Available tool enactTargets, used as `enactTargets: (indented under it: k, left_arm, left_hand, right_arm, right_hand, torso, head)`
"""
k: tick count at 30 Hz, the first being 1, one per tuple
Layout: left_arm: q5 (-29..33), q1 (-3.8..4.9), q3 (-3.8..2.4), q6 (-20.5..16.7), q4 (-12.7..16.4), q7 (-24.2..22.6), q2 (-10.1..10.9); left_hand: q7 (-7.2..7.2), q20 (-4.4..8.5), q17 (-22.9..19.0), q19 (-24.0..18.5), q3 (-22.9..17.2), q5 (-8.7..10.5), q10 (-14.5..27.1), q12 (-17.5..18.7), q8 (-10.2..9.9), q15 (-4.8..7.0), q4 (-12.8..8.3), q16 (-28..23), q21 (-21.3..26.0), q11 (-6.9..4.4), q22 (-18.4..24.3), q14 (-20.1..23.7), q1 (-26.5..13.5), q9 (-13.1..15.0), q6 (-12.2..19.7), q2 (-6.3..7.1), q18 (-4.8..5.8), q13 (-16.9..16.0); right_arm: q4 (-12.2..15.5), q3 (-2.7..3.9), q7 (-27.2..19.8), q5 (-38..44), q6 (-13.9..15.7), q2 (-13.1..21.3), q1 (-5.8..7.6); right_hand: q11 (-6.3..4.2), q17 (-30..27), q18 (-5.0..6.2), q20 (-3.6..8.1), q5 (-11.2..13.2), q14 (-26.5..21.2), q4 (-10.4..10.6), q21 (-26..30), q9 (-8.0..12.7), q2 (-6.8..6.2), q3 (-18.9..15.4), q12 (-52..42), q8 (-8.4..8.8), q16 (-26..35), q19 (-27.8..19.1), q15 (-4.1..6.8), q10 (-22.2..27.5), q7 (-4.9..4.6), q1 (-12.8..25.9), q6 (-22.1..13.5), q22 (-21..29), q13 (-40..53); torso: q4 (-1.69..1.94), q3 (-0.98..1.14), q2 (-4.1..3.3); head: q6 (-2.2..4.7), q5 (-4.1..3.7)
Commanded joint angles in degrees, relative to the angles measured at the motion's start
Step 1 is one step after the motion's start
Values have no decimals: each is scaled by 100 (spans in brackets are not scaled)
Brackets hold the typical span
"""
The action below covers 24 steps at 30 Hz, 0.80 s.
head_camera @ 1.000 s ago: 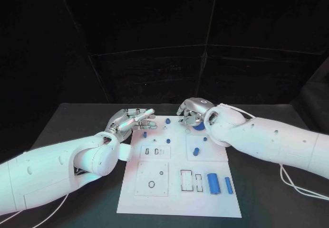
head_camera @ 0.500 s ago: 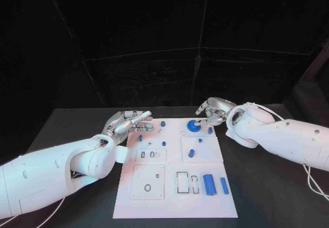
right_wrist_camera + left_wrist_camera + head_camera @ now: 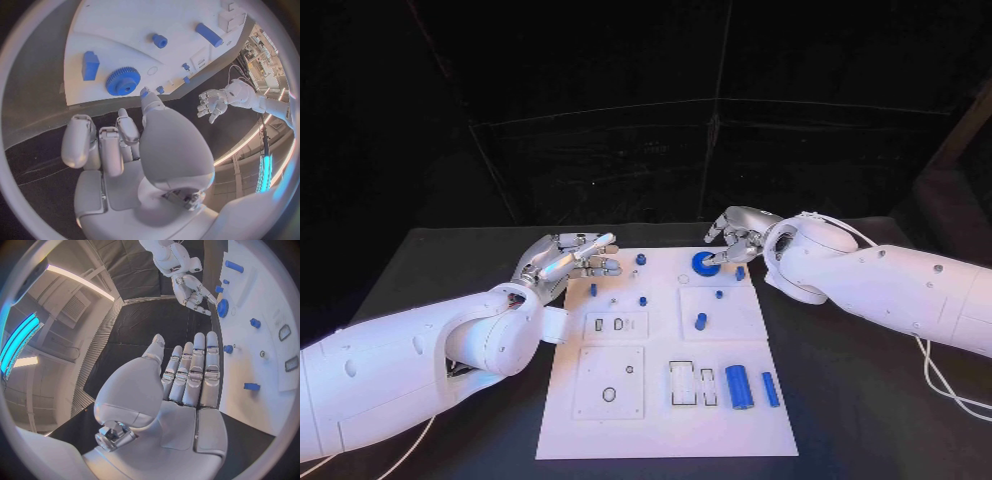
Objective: Assemble the parts on the task board
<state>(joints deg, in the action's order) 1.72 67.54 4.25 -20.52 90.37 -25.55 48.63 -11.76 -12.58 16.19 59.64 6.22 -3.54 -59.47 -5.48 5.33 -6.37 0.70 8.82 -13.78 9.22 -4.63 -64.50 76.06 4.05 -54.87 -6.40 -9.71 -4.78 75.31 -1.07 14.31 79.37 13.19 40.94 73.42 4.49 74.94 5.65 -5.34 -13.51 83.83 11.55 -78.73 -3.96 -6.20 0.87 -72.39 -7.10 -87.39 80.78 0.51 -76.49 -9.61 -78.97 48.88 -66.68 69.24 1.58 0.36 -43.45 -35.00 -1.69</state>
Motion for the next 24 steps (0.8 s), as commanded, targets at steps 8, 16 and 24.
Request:
enactTargets:
  k: [8, 16, 24]
  left_arm:
    - [-29, 7, -2, 90, -10, -19, -13]
    - [-29, 7, -2, 97, -23, -13, -14]
    - [-29, 7, -2, 120, -35, -9, -21]
  left_hand:
    - [-40, 10, 8, 34, -5, -26, 19, 18, -33, -1, -35, -27, -16, 11, -4, -8, 34, -7, 5, 30, -74, 9]
    - [-35, 10, 13, 36, -10, -25, 18, 19, -35, -1, -41, -33, -15, 9, -3, -7, 38, -6, 4, 25, -74, 9]
    - [-34, 10, 14, 36, -12, -26, 18, 19, -36, -1, -43, -35, -14, 8, -3, -6, 39, -6, 4, 24, -74, 9]
  right_arm:
    - [-200, 3, 65, 92, -490, -195, 5]
    - [-240, 2, 102, 97, -663, -227, 0]
    - [-258, 2, 129, 143, -768, -238, -1]
  right_hand:
    - [-12, 1028, -117, -38, -47, 516, -62, -57, -12, 78, -2, -100, -60, -39, 20, -35, -64, 11, -218, -1, -58, 125]
    - [-12, 1036, -117, -38, -47, 517, -62, -57, -12, 80, -1, -104, -61, -43, 20, -35, -66, 11, -220, -1, -58, 131]
    - [-12, 1044, -121, -38, -43, 519, -63, -66, -12, 83, -1, -111, -63, -47, 26, -35, -70, 11, -222, 1, -76, 140]
  torso:
    - [-1, -5, 3]
    - [-9, -3, 5]
    - [-3, -1, 3]
  head:
    - [-47, 7]
    - [-62, 22]
    - [-69, 16]
